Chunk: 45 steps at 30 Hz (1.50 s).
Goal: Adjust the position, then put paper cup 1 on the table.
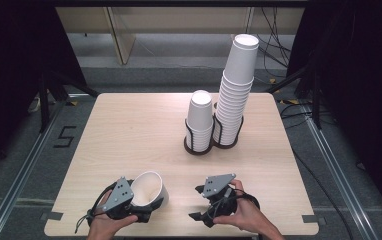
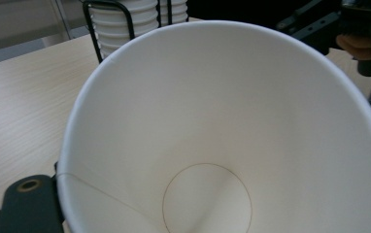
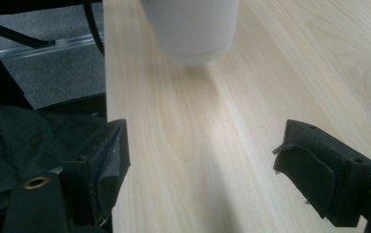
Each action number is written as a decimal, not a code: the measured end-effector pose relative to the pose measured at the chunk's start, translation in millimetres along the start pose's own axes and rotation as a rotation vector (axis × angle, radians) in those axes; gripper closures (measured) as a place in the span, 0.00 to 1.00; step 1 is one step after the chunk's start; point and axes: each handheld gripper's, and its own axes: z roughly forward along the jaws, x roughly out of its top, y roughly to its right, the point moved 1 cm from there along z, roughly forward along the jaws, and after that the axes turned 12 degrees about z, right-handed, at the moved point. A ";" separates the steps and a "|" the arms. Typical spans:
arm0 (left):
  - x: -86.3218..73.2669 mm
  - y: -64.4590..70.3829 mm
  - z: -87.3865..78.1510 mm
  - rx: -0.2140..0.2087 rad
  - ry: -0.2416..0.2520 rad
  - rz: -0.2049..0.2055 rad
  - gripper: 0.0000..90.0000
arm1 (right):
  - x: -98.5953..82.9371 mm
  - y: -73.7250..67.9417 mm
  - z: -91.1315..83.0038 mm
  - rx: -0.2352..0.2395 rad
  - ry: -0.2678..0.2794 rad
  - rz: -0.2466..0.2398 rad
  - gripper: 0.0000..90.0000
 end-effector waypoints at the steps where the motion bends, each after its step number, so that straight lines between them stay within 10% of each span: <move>1: -1.2 -3.3 0.5 0.018 -0.009 -0.004 0.18 | -3.8 0.6 -2.0 -0.007 -0.002 0.005 0.21; 34: -10.7 -58.3 14.4 0.199 -0.097 -0.092 0.18 | -27.5 14.6 -21.5 -0.076 0.004 0.073 0.21; 45: -6.8 -105.3 49.7 0.247 -0.164 -0.107 0.18 | -31.2 17.5 -25.1 -0.081 0.006 0.077 0.22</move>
